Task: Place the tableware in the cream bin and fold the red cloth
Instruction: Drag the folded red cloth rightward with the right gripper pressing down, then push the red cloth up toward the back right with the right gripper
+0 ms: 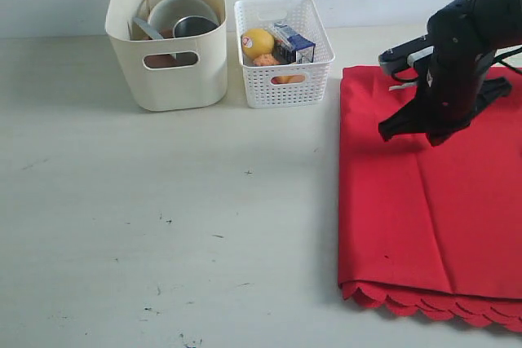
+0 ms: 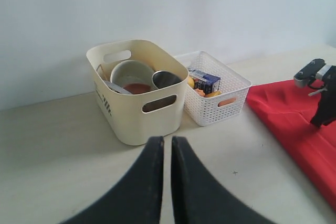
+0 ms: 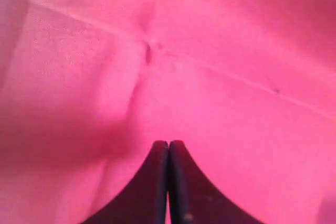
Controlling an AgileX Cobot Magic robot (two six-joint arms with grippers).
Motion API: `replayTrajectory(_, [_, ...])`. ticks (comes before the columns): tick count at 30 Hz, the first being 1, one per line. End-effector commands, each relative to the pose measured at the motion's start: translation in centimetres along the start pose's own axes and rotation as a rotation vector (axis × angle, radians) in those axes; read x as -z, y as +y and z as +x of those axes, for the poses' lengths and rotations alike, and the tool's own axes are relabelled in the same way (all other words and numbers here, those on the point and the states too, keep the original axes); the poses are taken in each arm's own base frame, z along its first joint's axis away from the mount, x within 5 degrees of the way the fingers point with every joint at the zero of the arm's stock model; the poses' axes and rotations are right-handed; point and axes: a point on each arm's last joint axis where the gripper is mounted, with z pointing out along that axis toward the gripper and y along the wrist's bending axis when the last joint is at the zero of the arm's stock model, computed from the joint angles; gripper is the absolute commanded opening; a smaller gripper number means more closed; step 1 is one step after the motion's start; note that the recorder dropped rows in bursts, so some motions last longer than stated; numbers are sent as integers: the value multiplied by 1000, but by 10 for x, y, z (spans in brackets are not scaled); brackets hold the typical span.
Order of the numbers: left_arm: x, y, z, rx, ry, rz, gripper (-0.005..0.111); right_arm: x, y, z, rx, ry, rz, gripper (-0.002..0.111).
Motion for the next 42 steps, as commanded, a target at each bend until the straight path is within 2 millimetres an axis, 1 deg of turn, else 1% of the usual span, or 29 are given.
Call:
replayTrajectory(1, [1,-1,-1,25,-17,13,8,30,-11,1,-34,-16,13,0])
replayTrajectory(4, [1,-1,0,33,-7,15,8,39,-20,5,-85,1,20,0])
replayTrajectory(8, [1,0,2,36,16,6,8,36,-31,10,-178,34,-17,0])
replayTrajectory(12, [1,0,2,35,20,4,8,20,-41,19,-212,49,-21,0])
replayTrajectory(15, [1,0,2,35,20,4,8,6,-55,26,-252,70,-20,0])
replayTrajectory(17, [1,0,2,35,20,4,8,-5,-63,29,-283,92,-21,0])
replayTrajectory(20, [1,0,2,35,20,4,8,-16,-70,30,-336,91,-43,0])
replayTrajectory(22, [1,0,2,35,18,4,8,-22,-72,29,-357,72,-59,0])
replayTrajectory(24, [1,0,2,35,18,4,8,-29,-70,27,-354,55,-84,0])
replayTrajectory(28, [1,0,2,35,18,4,8,-40,-66,17,-353,42,-131,0])
replayTrajectory(32, [1,0,2,35,18,4,8,-50,-66,7,-351,44,-137,0])
replayTrajectory(39, [1,0,2,35,12,7,8,-62,-68,-11,-341,35,-136,0])
replayTrajectory(42, [1,0,1,35,10,8,8,-63,-70,-16,-341,35,-133,0])
